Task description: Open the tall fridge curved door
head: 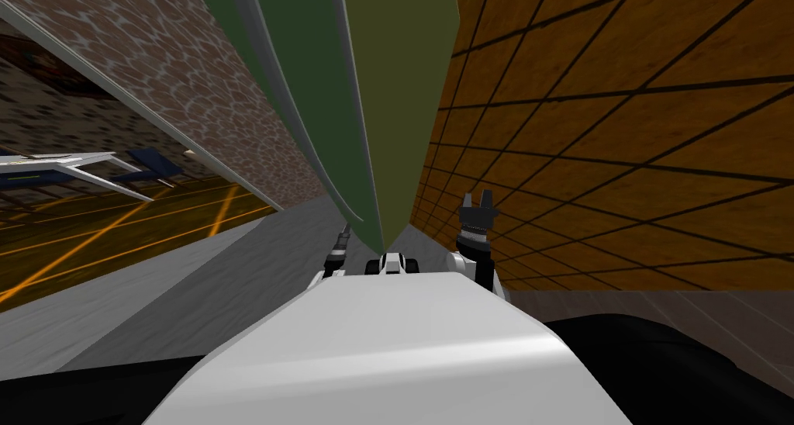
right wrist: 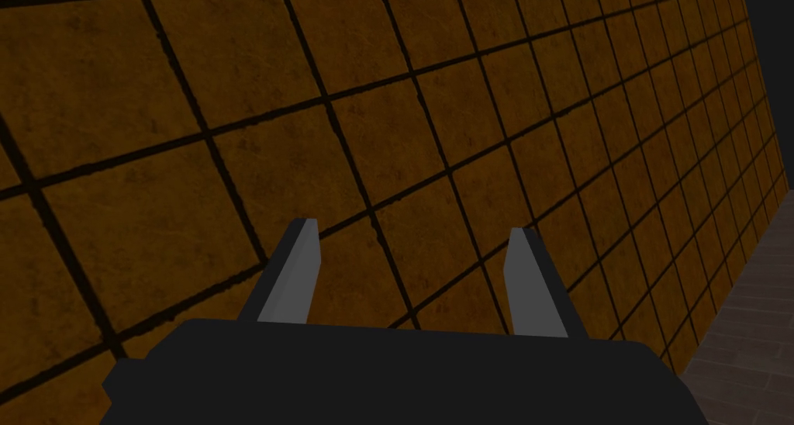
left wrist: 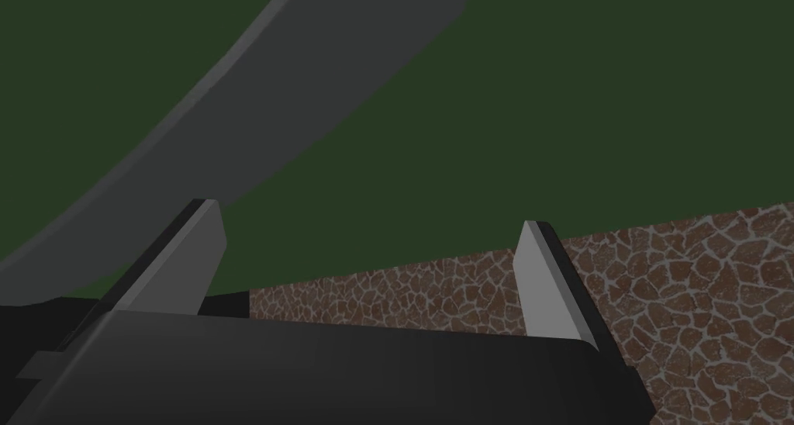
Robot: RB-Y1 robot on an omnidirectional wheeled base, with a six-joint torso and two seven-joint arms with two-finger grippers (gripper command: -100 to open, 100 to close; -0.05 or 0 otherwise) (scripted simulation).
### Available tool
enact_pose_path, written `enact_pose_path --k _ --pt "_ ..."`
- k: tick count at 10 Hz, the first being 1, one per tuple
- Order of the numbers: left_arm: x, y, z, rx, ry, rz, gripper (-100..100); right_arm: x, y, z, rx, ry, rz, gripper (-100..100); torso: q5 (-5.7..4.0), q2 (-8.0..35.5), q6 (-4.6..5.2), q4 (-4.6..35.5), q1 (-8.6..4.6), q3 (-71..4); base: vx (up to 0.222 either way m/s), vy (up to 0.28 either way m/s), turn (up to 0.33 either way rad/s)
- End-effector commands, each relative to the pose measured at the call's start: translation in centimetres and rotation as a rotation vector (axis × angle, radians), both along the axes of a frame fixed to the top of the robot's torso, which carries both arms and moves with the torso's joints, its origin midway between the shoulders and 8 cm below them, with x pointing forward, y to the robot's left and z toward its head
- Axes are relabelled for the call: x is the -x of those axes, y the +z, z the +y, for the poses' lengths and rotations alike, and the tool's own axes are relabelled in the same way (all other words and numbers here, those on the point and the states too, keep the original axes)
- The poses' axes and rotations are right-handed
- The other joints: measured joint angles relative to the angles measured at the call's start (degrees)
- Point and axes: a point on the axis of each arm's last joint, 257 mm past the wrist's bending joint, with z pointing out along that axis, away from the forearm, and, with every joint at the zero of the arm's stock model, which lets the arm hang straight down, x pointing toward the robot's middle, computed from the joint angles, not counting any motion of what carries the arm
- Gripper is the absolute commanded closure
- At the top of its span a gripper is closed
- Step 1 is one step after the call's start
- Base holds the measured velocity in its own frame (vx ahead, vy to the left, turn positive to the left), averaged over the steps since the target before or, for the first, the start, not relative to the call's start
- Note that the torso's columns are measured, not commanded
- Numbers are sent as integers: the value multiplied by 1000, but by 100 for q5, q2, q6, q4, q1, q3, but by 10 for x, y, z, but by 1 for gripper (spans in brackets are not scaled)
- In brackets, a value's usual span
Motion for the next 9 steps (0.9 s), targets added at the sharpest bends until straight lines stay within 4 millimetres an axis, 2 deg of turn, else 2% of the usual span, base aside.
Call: enact_pose_path --k 1,4,7,8,9 --pt "4 -17 -6 20 12 12 -100 0 0 0 0 0 0 0 0 0 0 0 0 0 54 -64 24" --pt "6 -32 -24 80 30 19 -100 0 0 0 0 0 0 0 3 9 0 3 8 6 36 -49 26" --pt "6 -38 -45 150 47 18 -100 0 0 0 0 0 0 0 3 7 -1 2 11 4 21 -22 10" --pt "7 -38 -41 137 44 18 -100 0 0 0 0 0 0 0 3 8 0 2 11 5 4 -6 0" --pt "-5 -32 -40 139 43 18 -100 0 0 0 0 0 0 0 3 9 -1 2 11 5 3 -8 15"
